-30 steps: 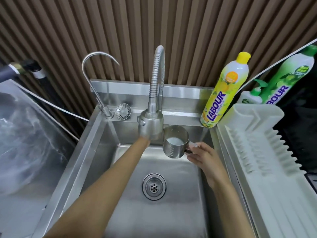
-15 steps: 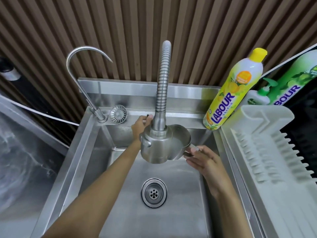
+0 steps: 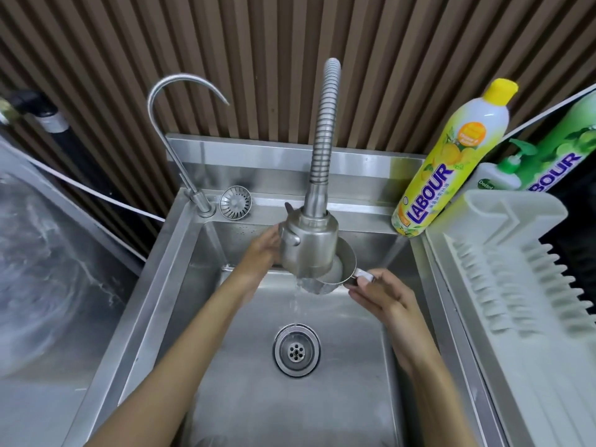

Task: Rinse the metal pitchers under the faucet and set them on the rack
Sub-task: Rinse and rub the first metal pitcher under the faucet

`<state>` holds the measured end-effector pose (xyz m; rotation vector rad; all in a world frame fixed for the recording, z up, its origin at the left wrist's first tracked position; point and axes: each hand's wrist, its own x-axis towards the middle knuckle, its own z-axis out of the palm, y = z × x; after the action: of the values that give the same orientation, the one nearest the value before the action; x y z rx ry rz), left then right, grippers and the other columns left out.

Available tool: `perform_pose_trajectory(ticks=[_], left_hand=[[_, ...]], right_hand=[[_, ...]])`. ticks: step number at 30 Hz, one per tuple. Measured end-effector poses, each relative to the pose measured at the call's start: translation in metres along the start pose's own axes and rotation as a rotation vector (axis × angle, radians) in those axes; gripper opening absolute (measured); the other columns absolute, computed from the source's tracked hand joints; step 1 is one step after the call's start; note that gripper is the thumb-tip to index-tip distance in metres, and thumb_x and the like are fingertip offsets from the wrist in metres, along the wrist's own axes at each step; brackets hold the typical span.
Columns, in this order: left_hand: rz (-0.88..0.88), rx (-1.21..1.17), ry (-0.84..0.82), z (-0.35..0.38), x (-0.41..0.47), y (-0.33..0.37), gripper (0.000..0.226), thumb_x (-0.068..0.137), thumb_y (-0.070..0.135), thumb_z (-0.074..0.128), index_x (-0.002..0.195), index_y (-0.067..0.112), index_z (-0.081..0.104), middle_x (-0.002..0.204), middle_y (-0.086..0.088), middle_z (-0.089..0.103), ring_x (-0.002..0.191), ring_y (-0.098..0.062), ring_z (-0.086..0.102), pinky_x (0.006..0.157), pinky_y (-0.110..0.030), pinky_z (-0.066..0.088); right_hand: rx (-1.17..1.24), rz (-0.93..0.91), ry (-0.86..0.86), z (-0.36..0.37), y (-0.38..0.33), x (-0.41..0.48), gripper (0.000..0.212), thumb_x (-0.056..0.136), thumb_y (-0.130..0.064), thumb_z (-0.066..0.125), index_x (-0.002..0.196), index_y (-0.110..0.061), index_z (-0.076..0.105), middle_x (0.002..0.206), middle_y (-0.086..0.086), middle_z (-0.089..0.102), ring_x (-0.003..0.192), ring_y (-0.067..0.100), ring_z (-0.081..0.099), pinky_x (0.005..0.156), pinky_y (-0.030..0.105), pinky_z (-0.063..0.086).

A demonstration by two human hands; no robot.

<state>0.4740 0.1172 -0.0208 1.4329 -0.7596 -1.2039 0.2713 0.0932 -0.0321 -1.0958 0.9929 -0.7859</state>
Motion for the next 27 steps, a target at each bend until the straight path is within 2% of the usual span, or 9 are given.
perform_pose_trajectory(ticks=[2,5,7,10,15,18,22,24,27], left_hand=[[0.054,0.065,-0.086,-0.008,-0.021,-0.008,0.031,0.081,-0.010,0.052,0.108,0.006,0.056,0.087,0.002,0.059,0.072,0.002,0.058,0.063,-0.007,0.044],[0.143,0.232,-0.144,-0.015,-0.044,-0.017,0.046,0.059,0.021,0.075,0.101,0.026,0.057,0.089,0.008,0.060,0.085,-0.007,0.053,0.077,-0.017,0.042],[0.192,0.339,-0.081,-0.016,-0.056,-0.023,0.066,0.056,0.032,0.082,0.115,0.033,0.053,0.103,0.018,0.064,0.099,0.000,0.058,0.089,-0.013,0.042],[0.197,0.451,0.102,-0.004,-0.075,-0.025,0.067,0.061,0.042,0.083,0.118,0.034,0.050,0.104,0.020,0.062,0.097,0.004,0.058,0.085,-0.009,0.044],[0.096,0.247,0.016,0.017,-0.073,-0.050,0.069,0.051,0.057,0.074,0.113,0.044,0.047,0.119,0.018,0.061,0.115,0.002,0.054,0.098,-0.020,0.040],[0.134,0.080,-0.006,0.025,-0.060,-0.058,0.076,0.054,0.037,0.080,0.122,0.022,0.049,0.122,0.002,0.062,0.117,-0.010,0.055,0.096,-0.022,0.047],[0.289,0.029,0.080,0.016,-0.049,-0.044,0.071,0.063,-0.002,0.079,0.122,0.022,0.046,0.117,0.001,0.061,0.106,-0.005,0.059,0.086,-0.014,0.047],[0.421,0.200,0.122,0.006,-0.053,-0.030,0.079,0.062,0.007,0.077,0.130,0.024,0.042,0.125,0.004,0.056,0.110,0.004,0.054,0.089,-0.010,0.041],[0.558,0.490,0.186,-0.001,-0.069,-0.014,0.083,0.063,0.026,0.080,0.134,0.027,0.037,0.128,0.011,0.046,0.112,0.016,0.043,0.091,0.000,0.030]], right_hand=[[0.035,-0.008,-0.042,0.007,0.001,-0.006,0.012,0.086,-0.013,0.061,0.082,-0.002,0.061,0.095,0.016,0.067,0.101,0.022,0.066,0.091,0.023,0.052],[0.079,0.018,-0.086,0.022,0.003,-0.014,0.009,0.090,-0.011,0.057,0.084,-0.006,0.060,0.097,0.018,0.069,0.100,0.028,0.067,0.092,0.028,0.053],[0.094,0.039,-0.091,0.028,0.003,-0.019,0.010,0.092,-0.013,0.054,0.085,-0.009,0.059,0.097,0.017,0.070,0.095,0.030,0.069,0.088,0.030,0.055],[-0.012,0.098,-0.086,0.030,-0.004,-0.024,0.014,0.093,-0.019,0.053,0.090,-0.007,0.059,0.094,0.015,0.072,0.085,0.032,0.070,0.078,0.029,0.058],[-0.475,-0.047,0.082,0.020,-0.019,-0.027,0.012,0.089,-0.023,0.059,0.082,-0.013,0.059,0.083,0.006,0.070,0.077,0.025,0.066,0.076,0.035,0.055],[-0.673,-0.220,0.153,0.024,-0.023,-0.029,0.006,0.088,-0.021,0.059,0.084,-0.017,0.059,0.077,-0.004,0.064,0.073,0.011,0.059,0.066,0.011,0.042],[-0.204,-0.165,0.027,0.036,-0.014,-0.023,0.007,0.090,-0.007,0.056,0.094,-0.003,0.059,0.113,-0.007,0.064,0.095,-0.007,0.060,0.080,0.003,0.043],[0.075,-0.084,-0.082,0.042,-0.005,-0.022,0.005,0.091,-0.006,0.052,0.087,-0.005,0.054,0.119,0.004,0.063,0.108,0.012,0.060,0.098,0.021,0.045],[0.357,0.038,-0.174,0.048,0.003,-0.022,0.003,0.093,-0.010,0.050,0.091,-0.007,0.050,0.105,0.019,0.062,0.102,0.030,0.062,0.098,0.032,0.049]])
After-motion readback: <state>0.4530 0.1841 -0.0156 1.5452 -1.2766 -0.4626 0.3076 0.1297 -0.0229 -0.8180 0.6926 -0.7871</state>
